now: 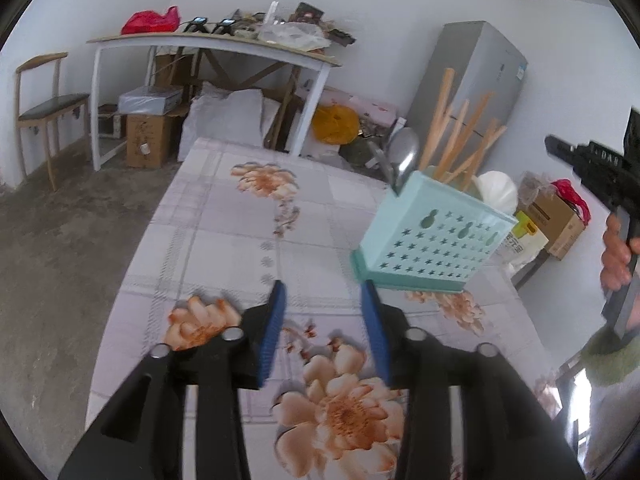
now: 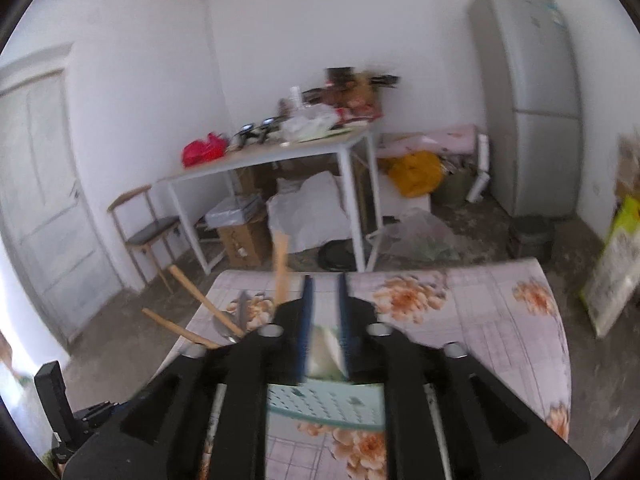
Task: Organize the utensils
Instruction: 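Grasp the green holder's sides with both tools, then lift the filled green holder and carry it across the table with both tools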
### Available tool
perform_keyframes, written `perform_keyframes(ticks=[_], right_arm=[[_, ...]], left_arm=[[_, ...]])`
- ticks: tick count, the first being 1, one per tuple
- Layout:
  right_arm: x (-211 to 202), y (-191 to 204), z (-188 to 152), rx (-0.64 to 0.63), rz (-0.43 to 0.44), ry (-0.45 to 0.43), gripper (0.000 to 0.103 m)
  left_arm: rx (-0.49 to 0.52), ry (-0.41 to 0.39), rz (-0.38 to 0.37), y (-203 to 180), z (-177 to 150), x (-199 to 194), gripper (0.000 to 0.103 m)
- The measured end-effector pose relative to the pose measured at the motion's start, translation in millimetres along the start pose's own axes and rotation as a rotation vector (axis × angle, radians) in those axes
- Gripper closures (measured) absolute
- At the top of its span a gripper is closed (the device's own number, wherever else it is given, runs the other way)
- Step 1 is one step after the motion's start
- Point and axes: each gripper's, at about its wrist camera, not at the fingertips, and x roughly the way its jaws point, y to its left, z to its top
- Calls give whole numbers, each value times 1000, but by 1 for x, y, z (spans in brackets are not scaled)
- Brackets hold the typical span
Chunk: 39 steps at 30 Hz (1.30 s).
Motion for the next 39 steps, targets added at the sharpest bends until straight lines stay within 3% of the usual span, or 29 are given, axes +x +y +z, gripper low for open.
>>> perform_keyframes(ticks=[1,5,8,12,19,23,29,32,35,37,39], right_arm=[[-2,-8,-4,30,-3,-3,71],[-3,-60,-36,256,54,48,57],[7,-93,-63,442,124,113,55],[34,-132,-89,716,221,170,55],[93,-135,-105,956,451,232,54],[105,-130,-109,1024,546,250,53],[99,-122,-110,1015,509,256,53],[95,-119,-115,1019,523,277,53],[96,-111,-120,1011,546,312,53],[92,-107,-123,1005,545,324,53],[89,-110,-123,1008,537,318,53]], left_arm=[[12,-10,-12,-4,2,1,54],[86,-49,-93,-24,12,13,32],[125,-55,-157,-37,21,31,25],[160,-39,-214,-51,37,64,23],[131,28,-272,-69,51,109,23],[133,31,-257,-79,51,110,23],[111,41,-230,-82,48,99,23],[123,55,-314,-93,41,85,23],[234,33,-317,-119,28,68,23],[346,-11,-281,-135,17,55,22],[385,-37,-260,-137,13,47,22]])
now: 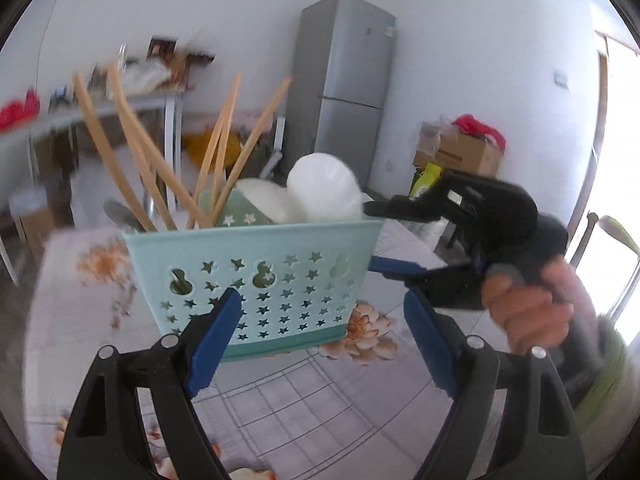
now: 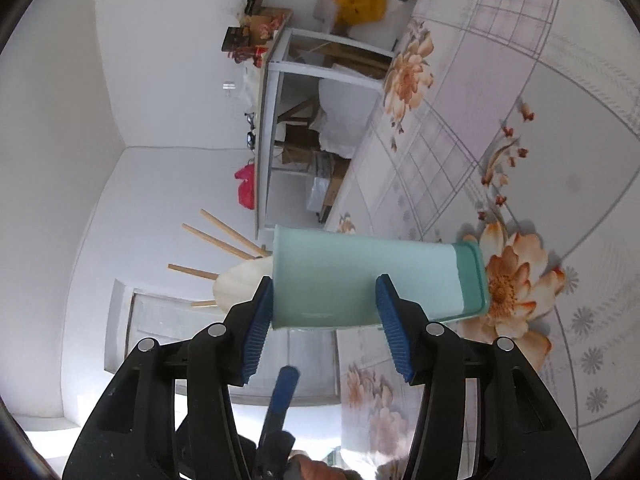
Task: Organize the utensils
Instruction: 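Lift the filled green holder and carry it across the table with both tools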
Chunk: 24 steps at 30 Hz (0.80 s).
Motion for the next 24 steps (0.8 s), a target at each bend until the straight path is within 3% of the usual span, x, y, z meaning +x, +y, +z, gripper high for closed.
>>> perform_keyframes(ticks=[3,8,13,18,24], right_arm=[[-8,0,1,1,-9,-22,52],[-11,2,3,-2,5,-36,52],[-1,-3,7,23,36,-31,52],[8,-12,10,69,63,-20,51],[6,-10,14,65,45,-36,50]], left_arm=[[-49,-22,42,15,-2,-11,21],[-180,-35,105,73,-4,-12,20],[-242,57,-6,114,-9,24,16],[-281,112,-101,116,-9,48,14],[-299,121,-57,99,-11,44,11]])
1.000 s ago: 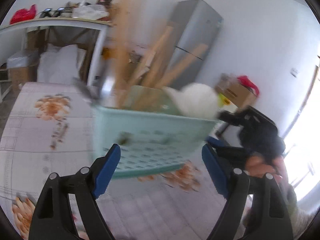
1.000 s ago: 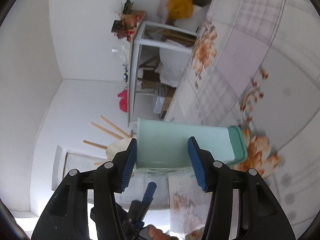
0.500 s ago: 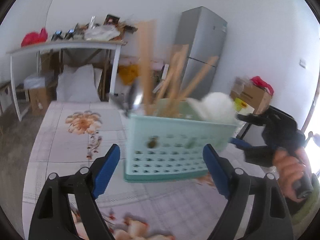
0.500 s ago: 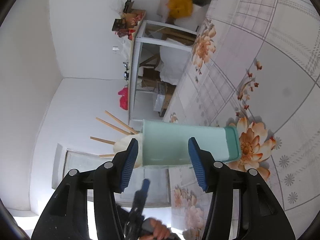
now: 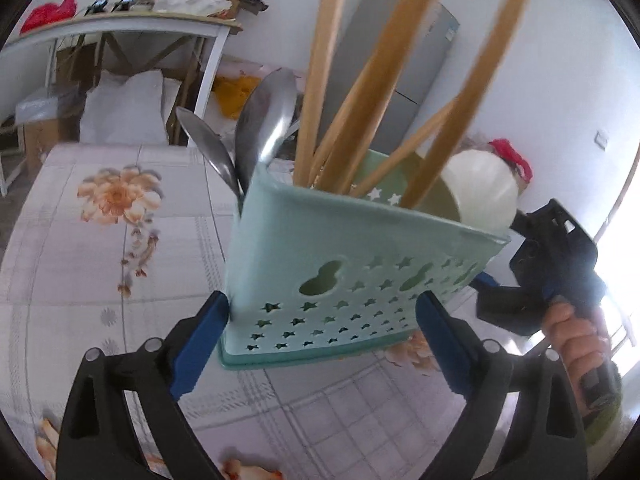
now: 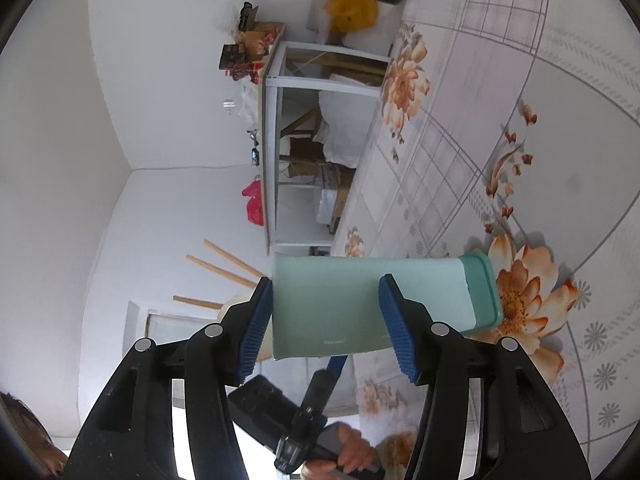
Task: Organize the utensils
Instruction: 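Lift the filled green holder and carry it across the table with both tools, then set the green holder down, open both tools and pull them back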
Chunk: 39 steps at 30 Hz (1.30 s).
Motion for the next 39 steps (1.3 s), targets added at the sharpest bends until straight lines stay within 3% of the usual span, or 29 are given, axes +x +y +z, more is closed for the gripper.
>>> perform_keyframes(ticks=[11,24,28,32,37,39], right_arm=[[-14,1,-9,-4,-24,-19,49],[-33,-4,-26,18,-4,-27,50],[-56,6,-37,-44,-21,-72,50],[-83,28,-66,-228,-152,-135,47],[-83,58,-141,-653,-581,-171,36],[-78,59,-166,-758,-686,-169,31]], left_arm=[[-71,22,17,-26,-20,-20,11],[-57,4,54,-39,-34,-32,11],[-36,-22,78,-49,-44,-50,10],[3,-31,150,-63,-58,-71,10],[5,-63,272,-77,-70,-98,6],[4,-76,326,-84,-76,-106,6]])
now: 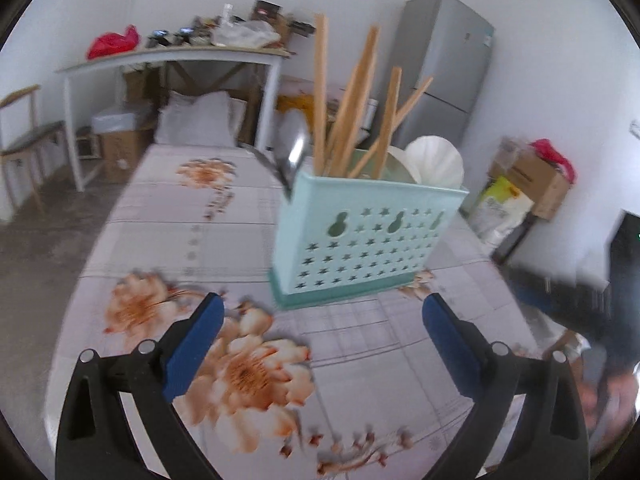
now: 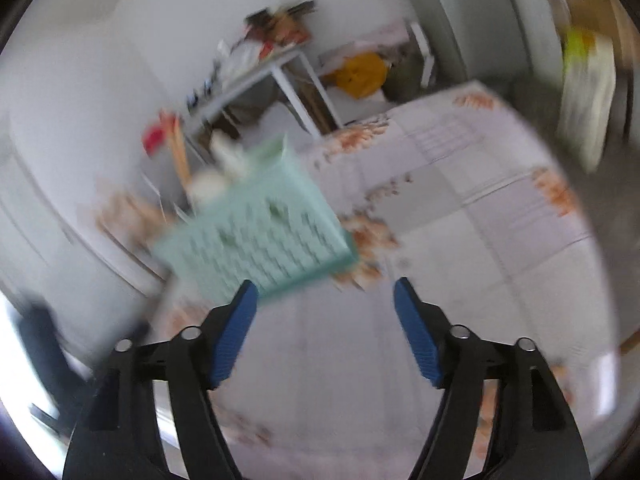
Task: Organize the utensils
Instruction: 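Set the green holder down, open both tools and pull them back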
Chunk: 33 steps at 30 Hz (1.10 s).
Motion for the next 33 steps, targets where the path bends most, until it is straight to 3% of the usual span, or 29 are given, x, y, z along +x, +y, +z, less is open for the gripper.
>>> perform_keyframes(ticks=[8,10,14,18,33], right_arm=[[-12,30,-53,-231,-276,-51,8],[-13,35,-57,-277,-335,-77,8],[-12,38,-58,-317,-404,-80,8],[-15,35,-60,-324,-433,-73,8],[-24,19,-55,-273,-493,-77,8]], left_arm=[[-8,27,232,-3,-23,-17,6],[13,26,318,-2,-26,-19,6],[49,48,408,-3,-29,-20,6],[48,85,446,-1,-32,-20,6],[36,49,500,1,-30,-29,6]])
